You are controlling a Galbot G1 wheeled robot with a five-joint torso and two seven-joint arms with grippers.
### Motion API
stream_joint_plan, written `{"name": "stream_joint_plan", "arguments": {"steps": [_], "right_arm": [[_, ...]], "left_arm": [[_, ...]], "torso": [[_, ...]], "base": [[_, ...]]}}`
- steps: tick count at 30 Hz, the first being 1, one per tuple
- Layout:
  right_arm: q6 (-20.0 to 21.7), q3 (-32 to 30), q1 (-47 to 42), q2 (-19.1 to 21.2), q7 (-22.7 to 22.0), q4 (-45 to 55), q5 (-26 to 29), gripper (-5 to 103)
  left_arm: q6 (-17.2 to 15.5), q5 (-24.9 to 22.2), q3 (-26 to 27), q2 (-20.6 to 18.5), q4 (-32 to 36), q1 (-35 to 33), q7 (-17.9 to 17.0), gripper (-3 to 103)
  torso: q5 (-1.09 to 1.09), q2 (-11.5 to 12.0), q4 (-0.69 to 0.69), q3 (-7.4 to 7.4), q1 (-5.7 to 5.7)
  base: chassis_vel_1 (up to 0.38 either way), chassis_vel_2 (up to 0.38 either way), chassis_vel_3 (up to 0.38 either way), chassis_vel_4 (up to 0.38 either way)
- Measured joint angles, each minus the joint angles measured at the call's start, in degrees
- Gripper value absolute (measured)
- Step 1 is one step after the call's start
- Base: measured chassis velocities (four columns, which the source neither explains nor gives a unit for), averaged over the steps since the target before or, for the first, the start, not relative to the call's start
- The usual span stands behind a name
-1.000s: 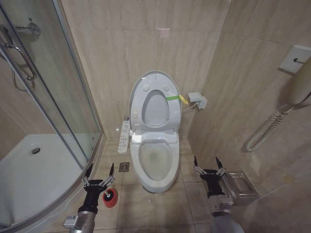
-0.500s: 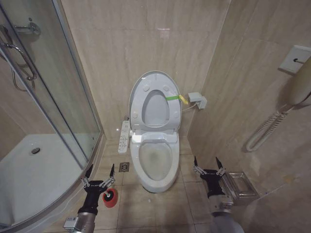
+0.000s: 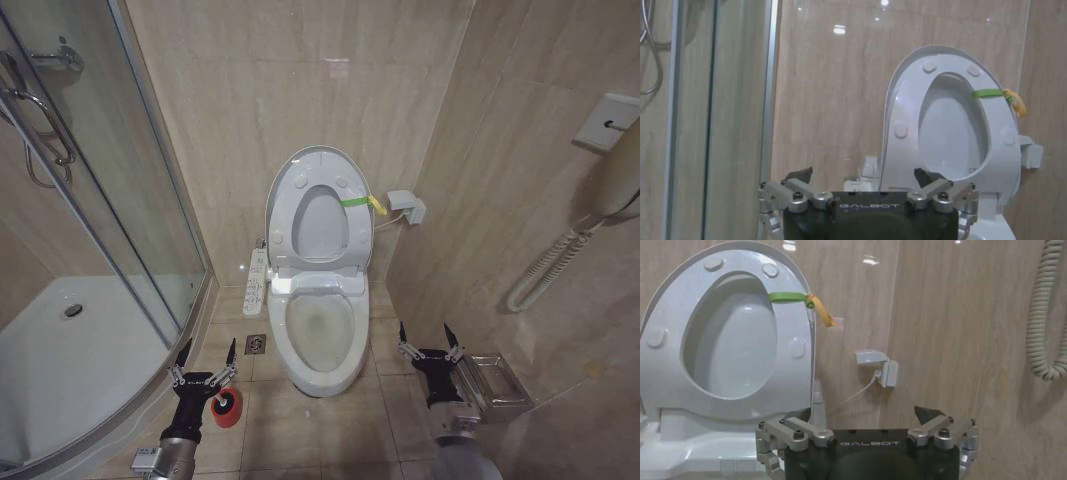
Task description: Open the toilet lid, clean the toilet bowl with a toilet brush, close the toilet lid, and flush.
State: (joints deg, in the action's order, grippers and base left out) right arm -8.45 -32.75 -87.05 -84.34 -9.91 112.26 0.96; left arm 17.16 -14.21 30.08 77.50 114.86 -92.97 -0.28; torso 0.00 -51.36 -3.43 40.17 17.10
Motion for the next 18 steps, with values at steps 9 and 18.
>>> {"name": "stream_joint_plan", "arguments": {"steps": [9,18], "right_arm": [[0.0,0.0,0.0,0.0,0.0,0.0,0.0,100],[0.0,0.0,0.0,0.0,0.0,0.0,0.0,100]], "left_arm": [[0.0,0.0,0.0,0.0,0.0,0.0,0.0,99],[0.0,0.0,0.0,0.0,0.0,0.0,0.0,99]], "torso": [[0.00,0.0,0.00,0.00,0.00],[0.00,0.0,0.00,0.00,0.00]], "base": [[0.000,0.000,0.000,0.000],[0.000,0.000,0.000,0.000]]}}
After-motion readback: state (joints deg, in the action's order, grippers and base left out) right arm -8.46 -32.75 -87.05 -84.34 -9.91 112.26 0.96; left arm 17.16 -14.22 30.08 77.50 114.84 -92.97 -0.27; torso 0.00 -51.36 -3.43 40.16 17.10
